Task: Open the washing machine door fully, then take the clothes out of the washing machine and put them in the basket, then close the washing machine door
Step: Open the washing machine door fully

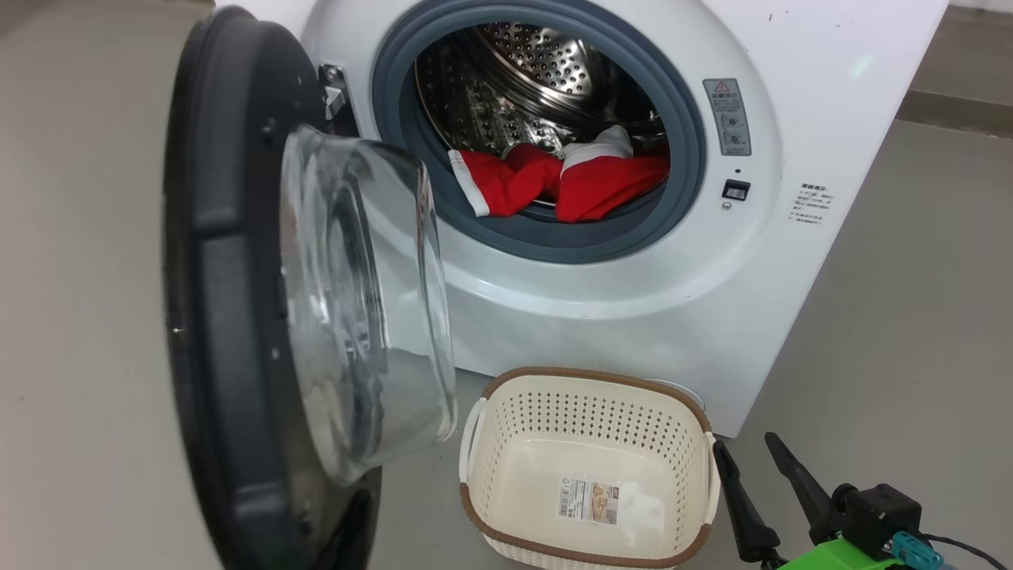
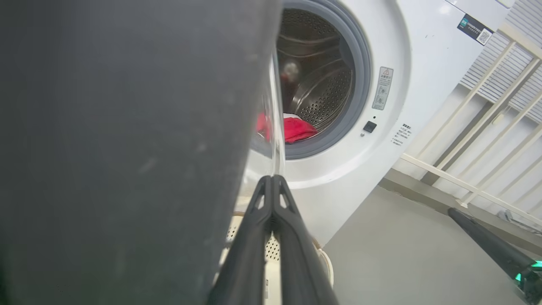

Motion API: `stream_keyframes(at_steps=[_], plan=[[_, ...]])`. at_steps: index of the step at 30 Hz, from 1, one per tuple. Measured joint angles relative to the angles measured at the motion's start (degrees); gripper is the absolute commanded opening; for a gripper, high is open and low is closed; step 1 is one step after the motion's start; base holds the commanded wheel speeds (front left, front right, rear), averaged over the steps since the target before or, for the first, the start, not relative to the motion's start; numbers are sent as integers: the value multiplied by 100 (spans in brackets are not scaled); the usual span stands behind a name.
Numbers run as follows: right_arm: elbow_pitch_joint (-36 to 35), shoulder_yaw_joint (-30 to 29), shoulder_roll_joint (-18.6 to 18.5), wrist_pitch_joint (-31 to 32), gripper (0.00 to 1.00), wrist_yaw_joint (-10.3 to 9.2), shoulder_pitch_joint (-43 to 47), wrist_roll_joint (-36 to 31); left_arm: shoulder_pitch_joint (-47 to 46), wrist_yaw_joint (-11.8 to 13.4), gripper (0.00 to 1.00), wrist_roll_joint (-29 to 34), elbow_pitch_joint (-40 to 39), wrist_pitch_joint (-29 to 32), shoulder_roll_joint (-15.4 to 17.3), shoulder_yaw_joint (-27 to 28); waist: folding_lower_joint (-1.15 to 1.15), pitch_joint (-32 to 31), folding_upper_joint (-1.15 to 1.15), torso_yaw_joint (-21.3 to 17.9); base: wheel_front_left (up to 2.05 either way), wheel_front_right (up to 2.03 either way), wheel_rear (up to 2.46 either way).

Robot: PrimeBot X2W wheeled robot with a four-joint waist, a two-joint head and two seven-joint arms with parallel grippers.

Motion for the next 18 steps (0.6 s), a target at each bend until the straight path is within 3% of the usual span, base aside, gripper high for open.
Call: stream_keyframes(at_steps=[5,18], plan=[[-2,-2,-1,0,100,0,-2,0,30,141,0,76,9,0,-1,526,0,31,0,39,0,0,0],[-18,5,-1,0,100,1,-16,1,-49,210,0,181,43,0,-13,1614,0,82,0,27,0,0,0]])
